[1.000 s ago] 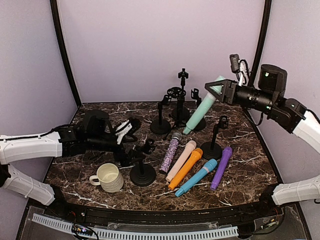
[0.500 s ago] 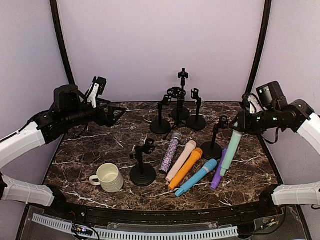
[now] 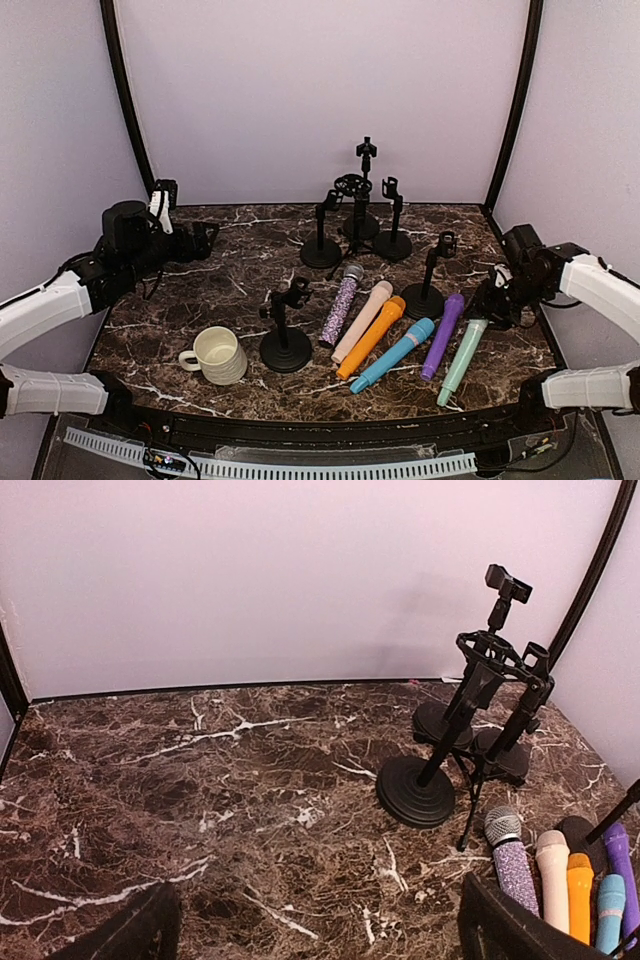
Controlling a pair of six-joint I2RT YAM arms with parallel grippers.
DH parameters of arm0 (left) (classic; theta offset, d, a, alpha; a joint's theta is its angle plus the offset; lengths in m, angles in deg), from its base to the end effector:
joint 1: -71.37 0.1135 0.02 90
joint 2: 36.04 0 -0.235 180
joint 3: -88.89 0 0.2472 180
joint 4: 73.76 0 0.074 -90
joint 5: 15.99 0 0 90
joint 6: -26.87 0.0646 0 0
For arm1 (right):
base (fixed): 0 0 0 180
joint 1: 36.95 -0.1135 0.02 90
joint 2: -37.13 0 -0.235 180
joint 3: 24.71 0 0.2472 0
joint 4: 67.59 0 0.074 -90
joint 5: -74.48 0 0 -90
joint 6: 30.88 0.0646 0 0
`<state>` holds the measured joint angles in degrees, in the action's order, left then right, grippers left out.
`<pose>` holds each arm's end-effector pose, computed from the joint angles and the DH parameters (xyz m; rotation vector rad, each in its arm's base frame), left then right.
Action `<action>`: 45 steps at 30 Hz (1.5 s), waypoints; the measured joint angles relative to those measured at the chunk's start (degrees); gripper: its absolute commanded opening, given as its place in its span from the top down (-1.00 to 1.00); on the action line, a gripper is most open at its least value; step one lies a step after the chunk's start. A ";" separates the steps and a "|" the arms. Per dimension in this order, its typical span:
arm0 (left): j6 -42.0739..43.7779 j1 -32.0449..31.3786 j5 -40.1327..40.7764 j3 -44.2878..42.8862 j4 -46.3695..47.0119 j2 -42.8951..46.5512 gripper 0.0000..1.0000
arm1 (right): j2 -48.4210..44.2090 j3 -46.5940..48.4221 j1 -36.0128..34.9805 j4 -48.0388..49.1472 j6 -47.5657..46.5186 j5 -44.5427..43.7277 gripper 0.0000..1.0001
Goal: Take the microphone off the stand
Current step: Place the microphone at the corner of the board, then reset both arms
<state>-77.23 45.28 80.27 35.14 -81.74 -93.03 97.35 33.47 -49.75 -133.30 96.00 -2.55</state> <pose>0.2495 -0.1143 0.2697 0.1065 1.7806 -0.4112 0.1939 0.0589 0.1819 0.5297 2.7876 0.5270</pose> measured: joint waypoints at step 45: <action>7.34 0.70 -1.95 -5.09 3.43 -11.76 -0.98 | 1.27 -8.90 2.34 40.06 7.08 -13.88 -0.97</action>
<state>-69.89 45.98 78.33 30.05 -78.31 -104.79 98.62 24.58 -47.41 -93.23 103.08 -16.43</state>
